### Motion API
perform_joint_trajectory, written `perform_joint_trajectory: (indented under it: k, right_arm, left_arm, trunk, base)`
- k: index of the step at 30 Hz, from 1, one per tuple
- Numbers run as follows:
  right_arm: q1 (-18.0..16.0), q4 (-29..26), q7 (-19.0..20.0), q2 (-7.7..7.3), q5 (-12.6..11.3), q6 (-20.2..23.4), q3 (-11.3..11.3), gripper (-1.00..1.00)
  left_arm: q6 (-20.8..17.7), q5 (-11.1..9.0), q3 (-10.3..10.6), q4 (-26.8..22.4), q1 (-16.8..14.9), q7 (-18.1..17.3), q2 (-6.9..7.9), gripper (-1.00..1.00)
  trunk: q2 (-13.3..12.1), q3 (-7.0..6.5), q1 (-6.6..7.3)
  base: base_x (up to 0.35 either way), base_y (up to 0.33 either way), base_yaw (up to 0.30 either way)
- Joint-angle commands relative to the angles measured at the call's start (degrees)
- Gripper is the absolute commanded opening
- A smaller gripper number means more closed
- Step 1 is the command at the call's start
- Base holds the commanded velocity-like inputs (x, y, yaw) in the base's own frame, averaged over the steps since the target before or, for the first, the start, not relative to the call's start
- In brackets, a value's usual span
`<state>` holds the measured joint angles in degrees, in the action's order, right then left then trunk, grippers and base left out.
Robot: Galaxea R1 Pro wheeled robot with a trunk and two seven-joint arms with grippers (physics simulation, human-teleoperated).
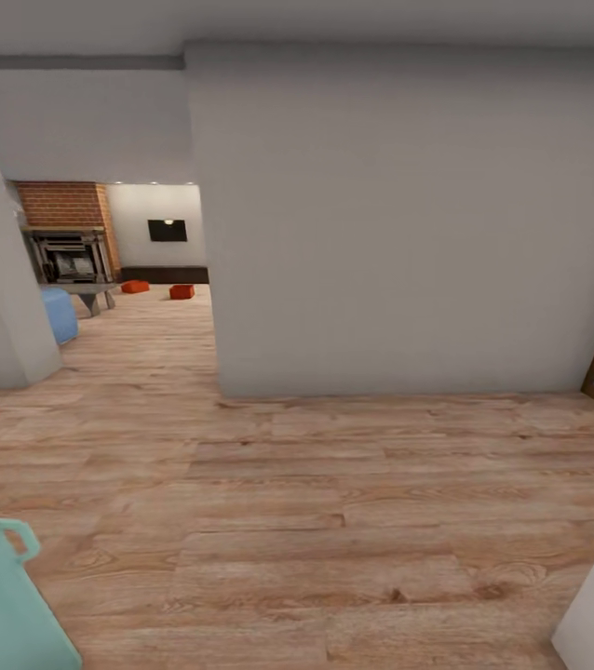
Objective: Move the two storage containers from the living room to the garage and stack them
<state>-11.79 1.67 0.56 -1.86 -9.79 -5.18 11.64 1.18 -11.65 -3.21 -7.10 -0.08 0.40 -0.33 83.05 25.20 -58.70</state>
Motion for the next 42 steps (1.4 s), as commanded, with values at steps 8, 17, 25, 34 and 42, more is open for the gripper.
perform_joint_trajectory:
  k: [8,17,25,34,42]
  right_arm:
    - [-0.1,0.2,0.1,0.05,-0.6,-0.4,0.5,1.00]
    - [-0.1,0.2,0.1,0.08,-0.6,-0.4,0.5,1.00]
    - [-0.1,0.2,0.1,0.16,-0.6,-0.3,0.5,1.00]
    - [-0.1,0.2,0.1,0.58,-0.6,-0.4,0.4,1.00]
    - [-0.1,0.1,0.1,0.36,-0.5,-0.7,0.5,1.00]
  left_arm:
    - [0.2,-0.1,-0.3,0.0,0.0,0.0,-0.03,1.00]
    - [0.2,-0.1,-0.3,0.0,0.0,0.0,-0.03,1.00]
    - [0.2,-0.1,-0.3,0.0,0.0,0.0,-0.03,1.00]
    - [0.2,-0.1,-0.3,0.0,0.0,0.0,-0.03,1.00]
    - [0.2,-0.1,-0.3,0.0,0.0,0.0,-0.03,1.00]
  trunk:
    - [0.0,0.05,-0.03]
    - [0.0,0.05,-0.03]
    - [0.0,0.05,-0.03]
    - [0.0,0.05,-0.03]
    - [0.0,0.05,-0.03]
  base:
    - [0.324,0.000,0.000]
    - [0.324,0.000,0.000]
    - [0.324,0.000,0.000]
    - [0.324,0.000,0.000]
    - [0.324,0.000,0.051]
